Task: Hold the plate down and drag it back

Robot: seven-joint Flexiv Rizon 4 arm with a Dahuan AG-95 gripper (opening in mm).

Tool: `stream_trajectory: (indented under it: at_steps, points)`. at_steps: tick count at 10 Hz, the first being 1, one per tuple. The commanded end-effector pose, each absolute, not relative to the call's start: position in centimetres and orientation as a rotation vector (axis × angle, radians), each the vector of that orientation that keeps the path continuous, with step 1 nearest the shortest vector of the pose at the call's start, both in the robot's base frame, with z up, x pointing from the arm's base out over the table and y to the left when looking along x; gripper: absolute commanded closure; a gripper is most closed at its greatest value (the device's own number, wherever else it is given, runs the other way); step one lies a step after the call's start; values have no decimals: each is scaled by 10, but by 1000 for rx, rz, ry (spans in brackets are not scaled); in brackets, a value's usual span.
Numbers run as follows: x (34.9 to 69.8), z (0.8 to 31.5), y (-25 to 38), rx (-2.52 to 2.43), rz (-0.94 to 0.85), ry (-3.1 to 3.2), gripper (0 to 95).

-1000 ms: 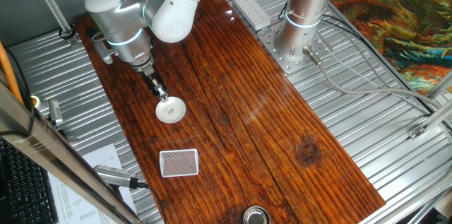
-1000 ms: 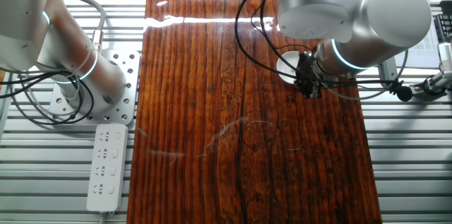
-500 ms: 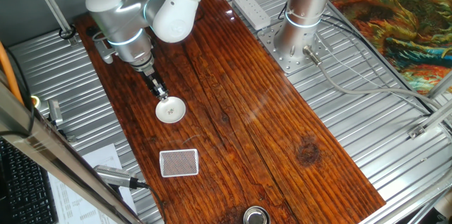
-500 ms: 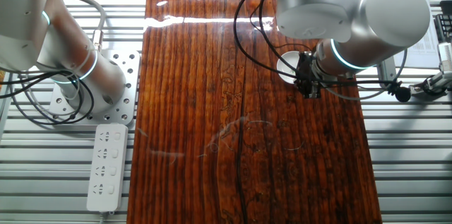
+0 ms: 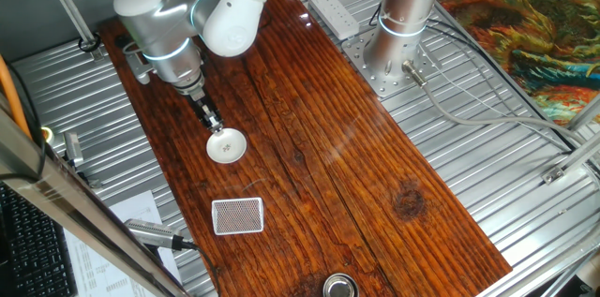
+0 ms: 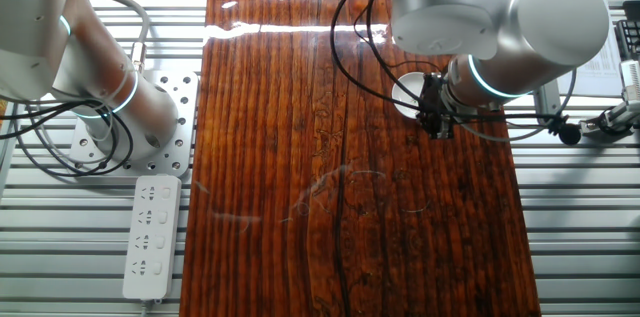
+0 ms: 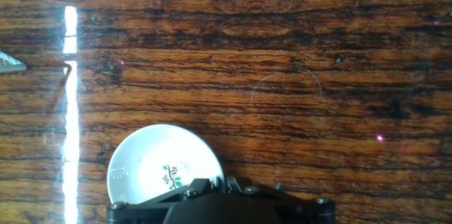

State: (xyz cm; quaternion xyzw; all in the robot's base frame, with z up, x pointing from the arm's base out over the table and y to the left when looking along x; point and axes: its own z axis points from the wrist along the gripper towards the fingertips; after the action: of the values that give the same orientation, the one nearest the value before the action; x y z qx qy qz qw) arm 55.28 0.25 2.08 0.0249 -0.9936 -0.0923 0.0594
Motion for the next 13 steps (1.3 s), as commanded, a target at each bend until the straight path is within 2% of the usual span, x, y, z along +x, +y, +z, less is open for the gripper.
stream_trajectory:
  at_steps: [1,13]
  points:
    - [554,21,2,67,-277,-3010,950]
    - [553,21,2,58,-267,-3002,950]
